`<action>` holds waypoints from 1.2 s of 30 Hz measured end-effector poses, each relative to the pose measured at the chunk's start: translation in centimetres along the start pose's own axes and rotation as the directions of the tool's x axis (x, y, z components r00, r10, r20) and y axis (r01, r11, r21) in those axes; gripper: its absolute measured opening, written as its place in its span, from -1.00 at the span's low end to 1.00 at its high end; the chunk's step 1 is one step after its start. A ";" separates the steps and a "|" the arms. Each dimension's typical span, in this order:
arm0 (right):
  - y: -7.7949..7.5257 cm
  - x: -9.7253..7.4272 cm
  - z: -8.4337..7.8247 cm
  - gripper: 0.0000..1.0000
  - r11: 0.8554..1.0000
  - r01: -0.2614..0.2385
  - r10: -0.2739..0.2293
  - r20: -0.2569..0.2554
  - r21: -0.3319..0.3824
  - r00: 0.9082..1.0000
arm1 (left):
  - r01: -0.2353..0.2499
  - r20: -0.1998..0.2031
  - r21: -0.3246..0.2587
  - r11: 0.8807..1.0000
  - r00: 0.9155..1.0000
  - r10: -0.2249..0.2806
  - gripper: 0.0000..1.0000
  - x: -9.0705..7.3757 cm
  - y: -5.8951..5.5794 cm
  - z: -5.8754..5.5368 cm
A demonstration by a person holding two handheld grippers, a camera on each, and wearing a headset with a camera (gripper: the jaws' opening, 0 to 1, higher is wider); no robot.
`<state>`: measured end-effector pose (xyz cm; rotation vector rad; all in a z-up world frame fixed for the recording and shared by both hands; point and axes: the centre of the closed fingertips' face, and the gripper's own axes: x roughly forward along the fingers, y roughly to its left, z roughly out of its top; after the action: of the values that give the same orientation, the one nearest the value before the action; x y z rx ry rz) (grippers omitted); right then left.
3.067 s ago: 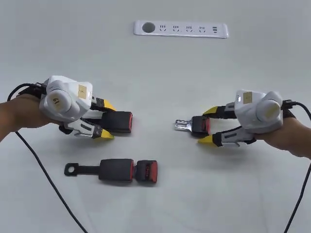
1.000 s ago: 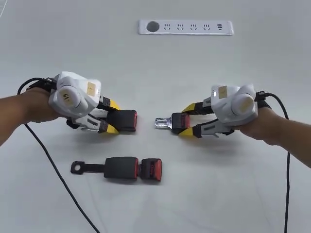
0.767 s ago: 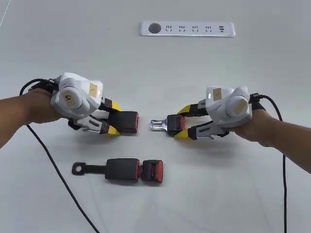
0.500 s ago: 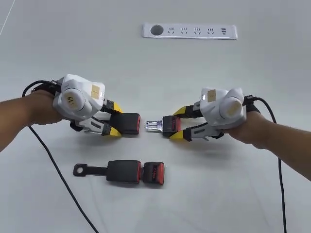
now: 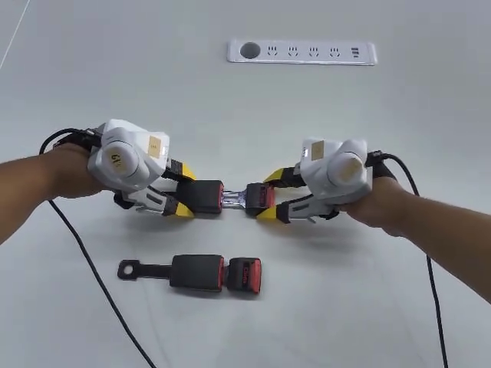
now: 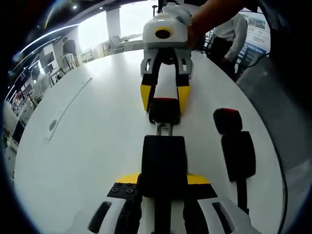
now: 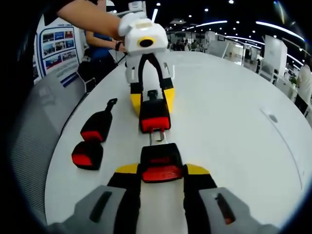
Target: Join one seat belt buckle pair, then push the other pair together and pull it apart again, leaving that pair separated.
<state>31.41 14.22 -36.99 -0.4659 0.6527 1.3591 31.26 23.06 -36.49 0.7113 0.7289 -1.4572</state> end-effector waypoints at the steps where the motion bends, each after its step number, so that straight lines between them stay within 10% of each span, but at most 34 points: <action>1: 0.0 0.0 0.0 -0.34 1.000 0.001 -0.001 -0.002 0.000 1.000 | -0.001 0.000 0.000 1.000 1.000 0.001 -0.35 0.0 0.0 0.0; 36: 0.5 2.6 2.2 -0.35 1.000 0.006 -0.007 -0.044 -0.009 0.999 | 0.001 -0.037 0.009 1.000 0.999 -0.001 -0.35 0.0 0.1 -0.2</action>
<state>31.50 17.64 -37.09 -0.5062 0.6811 1.3491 31.33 23.18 -36.60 0.7460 0.7514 -1.4525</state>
